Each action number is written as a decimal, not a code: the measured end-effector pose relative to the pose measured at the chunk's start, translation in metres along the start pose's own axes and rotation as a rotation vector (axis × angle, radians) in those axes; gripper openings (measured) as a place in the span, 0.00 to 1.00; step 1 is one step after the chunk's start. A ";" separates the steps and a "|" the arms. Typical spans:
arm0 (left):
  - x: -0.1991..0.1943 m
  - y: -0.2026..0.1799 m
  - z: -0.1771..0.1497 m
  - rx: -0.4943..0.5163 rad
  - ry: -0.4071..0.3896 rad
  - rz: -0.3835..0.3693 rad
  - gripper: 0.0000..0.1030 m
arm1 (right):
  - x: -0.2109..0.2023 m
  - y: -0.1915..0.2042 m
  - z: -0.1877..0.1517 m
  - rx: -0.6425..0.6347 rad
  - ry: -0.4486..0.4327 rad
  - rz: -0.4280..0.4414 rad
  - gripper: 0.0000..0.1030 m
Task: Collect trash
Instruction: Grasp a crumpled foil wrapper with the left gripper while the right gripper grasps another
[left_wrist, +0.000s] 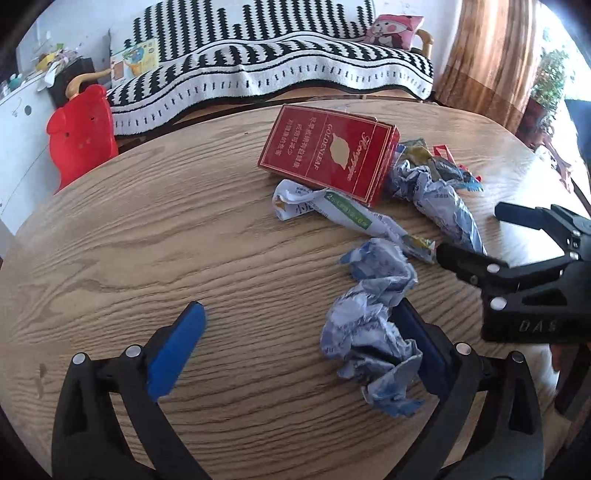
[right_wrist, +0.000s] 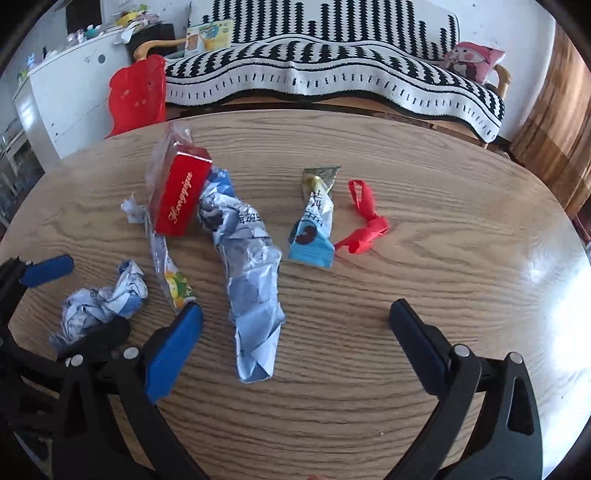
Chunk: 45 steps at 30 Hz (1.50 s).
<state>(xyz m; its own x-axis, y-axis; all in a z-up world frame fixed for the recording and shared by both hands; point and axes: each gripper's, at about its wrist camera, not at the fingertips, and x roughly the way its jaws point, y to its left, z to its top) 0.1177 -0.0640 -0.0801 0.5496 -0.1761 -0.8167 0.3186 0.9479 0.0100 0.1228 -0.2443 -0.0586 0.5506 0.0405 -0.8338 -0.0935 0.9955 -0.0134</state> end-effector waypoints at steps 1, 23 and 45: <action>0.000 0.003 -0.001 -0.006 0.000 0.004 0.95 | 0.000 -0.001 -0.001 -0.003 0.000 0.002 0.95; -0.007 -0.020 0.005 0.044 -0.020 -0.024 0.30 | -0.012 0.017 -0.001 -0.061 -0.056 0.064 0.20; -0.019 -0.024 0.011 0.017 -0.049 -0.039 0.30 | -0.043 -0.012 -0.013 0.060 -0.176 0.118 0.20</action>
<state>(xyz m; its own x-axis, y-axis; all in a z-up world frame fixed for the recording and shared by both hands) 0.1081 -0.0859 -0.0582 0.5737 -0.2256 -0.7874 0.3533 0.9355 -0.0107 0.0895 -0.2596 -0.0296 0.6756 0.1657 -0.7184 -0.1187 0.9861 0.1159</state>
